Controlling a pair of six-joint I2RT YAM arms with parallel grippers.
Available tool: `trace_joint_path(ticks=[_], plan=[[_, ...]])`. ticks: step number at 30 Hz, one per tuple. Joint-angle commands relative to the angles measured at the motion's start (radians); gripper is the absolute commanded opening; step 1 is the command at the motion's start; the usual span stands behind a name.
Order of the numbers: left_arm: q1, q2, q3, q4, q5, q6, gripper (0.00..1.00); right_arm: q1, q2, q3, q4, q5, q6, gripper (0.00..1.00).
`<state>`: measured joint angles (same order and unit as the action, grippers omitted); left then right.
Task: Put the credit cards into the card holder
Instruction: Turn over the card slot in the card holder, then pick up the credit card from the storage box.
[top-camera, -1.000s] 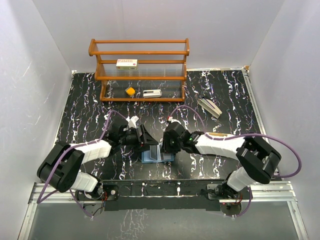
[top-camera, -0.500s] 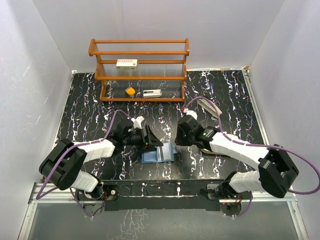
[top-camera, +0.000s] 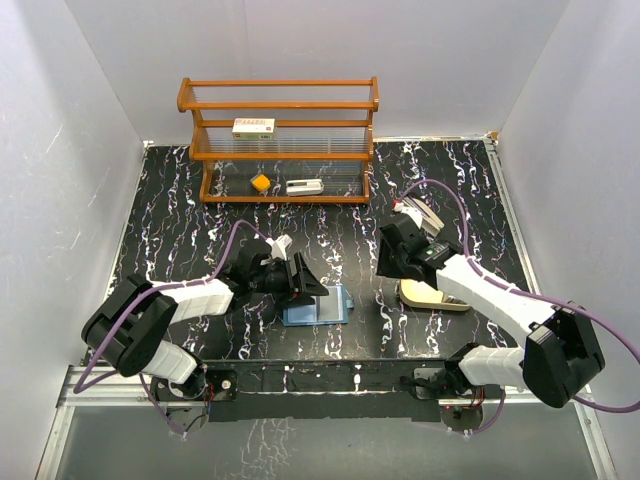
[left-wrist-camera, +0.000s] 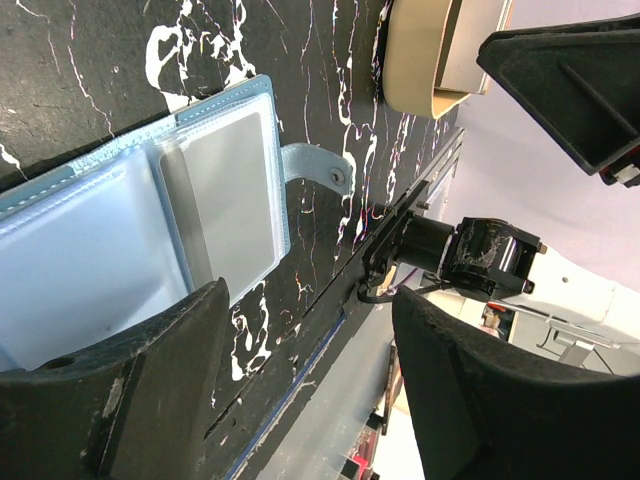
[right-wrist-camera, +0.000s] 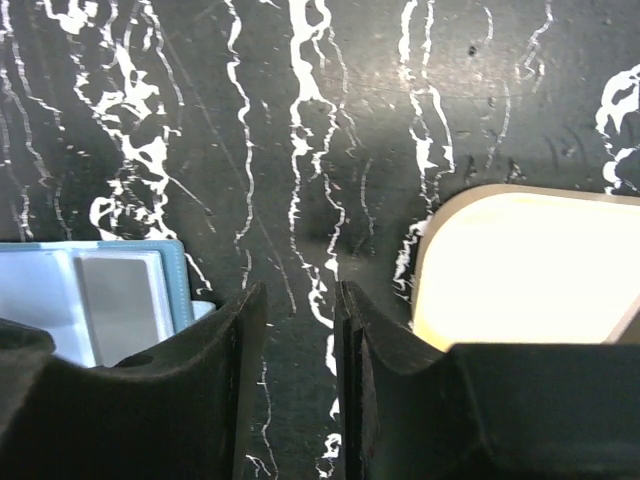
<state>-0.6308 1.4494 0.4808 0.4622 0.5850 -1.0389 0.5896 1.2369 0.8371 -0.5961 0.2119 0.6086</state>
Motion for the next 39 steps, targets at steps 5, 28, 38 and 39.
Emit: trace_joint_path(ticks=[5, 28, 38, 39], plan=[[-0.006, -0.035, 0.042, -0.028, 0.007, 0.041, 0.64, -0.076, 0.005, 0.086, -0.109, 0.101, -0.034, 0.37], [-0.006, -0.313, 0.241, -0.649, -0.139, 0.374, 0.99, -0.301, 0.183, 0.199, -0.422, 0.368, 0.08, 0.49], [-0.006, -0.384, 0.251, -0.712, -0.154, 0.421, 0.99, -0.346, 0.237, 0.194, -0.434, 0.38, 0.098, 0.5], [-0.006, -0.383, 0.251, -0.715, -0.154, 0.426, 0.99, -0.347, 0.244, 0.194, -0.434, 0.382, 0.101, 0.5]])
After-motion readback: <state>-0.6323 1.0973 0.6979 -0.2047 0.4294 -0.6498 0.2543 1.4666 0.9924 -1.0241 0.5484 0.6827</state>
